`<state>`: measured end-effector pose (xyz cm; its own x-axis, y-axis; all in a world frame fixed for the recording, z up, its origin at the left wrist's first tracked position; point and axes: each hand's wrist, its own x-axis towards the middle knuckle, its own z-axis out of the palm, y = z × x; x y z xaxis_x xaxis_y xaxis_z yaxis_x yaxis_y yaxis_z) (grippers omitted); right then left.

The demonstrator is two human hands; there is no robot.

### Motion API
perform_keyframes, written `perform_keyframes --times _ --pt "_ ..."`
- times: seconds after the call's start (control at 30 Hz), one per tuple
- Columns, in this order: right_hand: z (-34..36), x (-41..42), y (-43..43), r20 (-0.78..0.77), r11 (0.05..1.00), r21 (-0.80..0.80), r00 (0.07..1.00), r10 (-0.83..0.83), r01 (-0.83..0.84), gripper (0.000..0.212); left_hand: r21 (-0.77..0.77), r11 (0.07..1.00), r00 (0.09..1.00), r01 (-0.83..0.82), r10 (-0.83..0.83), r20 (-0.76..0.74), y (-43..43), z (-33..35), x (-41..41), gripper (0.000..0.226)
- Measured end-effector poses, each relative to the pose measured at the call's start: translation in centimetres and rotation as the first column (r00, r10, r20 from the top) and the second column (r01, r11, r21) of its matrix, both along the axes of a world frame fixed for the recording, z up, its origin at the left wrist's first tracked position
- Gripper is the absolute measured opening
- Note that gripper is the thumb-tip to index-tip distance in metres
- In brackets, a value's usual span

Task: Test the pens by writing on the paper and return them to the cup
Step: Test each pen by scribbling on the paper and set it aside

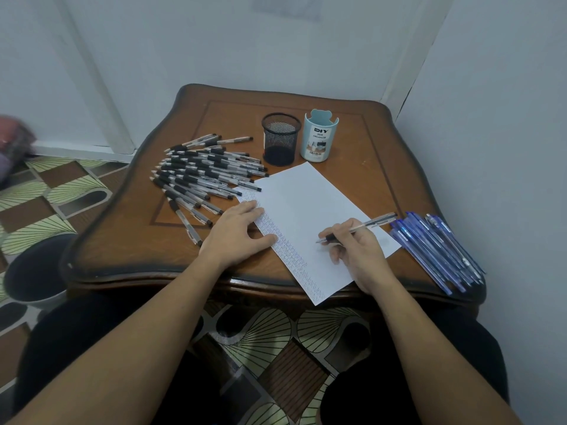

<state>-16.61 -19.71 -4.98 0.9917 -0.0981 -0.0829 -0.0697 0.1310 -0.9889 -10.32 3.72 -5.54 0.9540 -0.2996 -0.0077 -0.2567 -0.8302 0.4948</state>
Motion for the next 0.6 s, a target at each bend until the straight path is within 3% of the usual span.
perform_keyframes --times 0.1,0.27,0.3,0.6 --pt "0.01 0.18 -0.11 0.014 0.996 0.077 0.999 0.037 -0.038 0.015 -0.006 1.000 1.000 0.005 -0.005 0.003 0.06 -0.05 -0.01 0.075" --pt "-0.29 0.63 -0.39 -0.040 0.992 0.056 0.992 0.117 -0.114 0.099 -0.012 1.000 1.000 0.006 -0.006 0.000 0.07 -0.02 -0.06 0.075" --pt "-0.35 0.71 -0.43 -0.038 0.989 0.066 0.990 0.132 -0.130 0.108 -0.013 1.000 1.000 0.005 -0.005 0.002 0.08 0.00 -0.06 0.075" --pt "-0.02 0.82 -0.25 -0.033 0.996 0.041 0.996 0.080 -0.078 0.075 -0.015 1.000 1.000 0.010 -0.010 0.001 0.07 0.04 0.02 0.075"
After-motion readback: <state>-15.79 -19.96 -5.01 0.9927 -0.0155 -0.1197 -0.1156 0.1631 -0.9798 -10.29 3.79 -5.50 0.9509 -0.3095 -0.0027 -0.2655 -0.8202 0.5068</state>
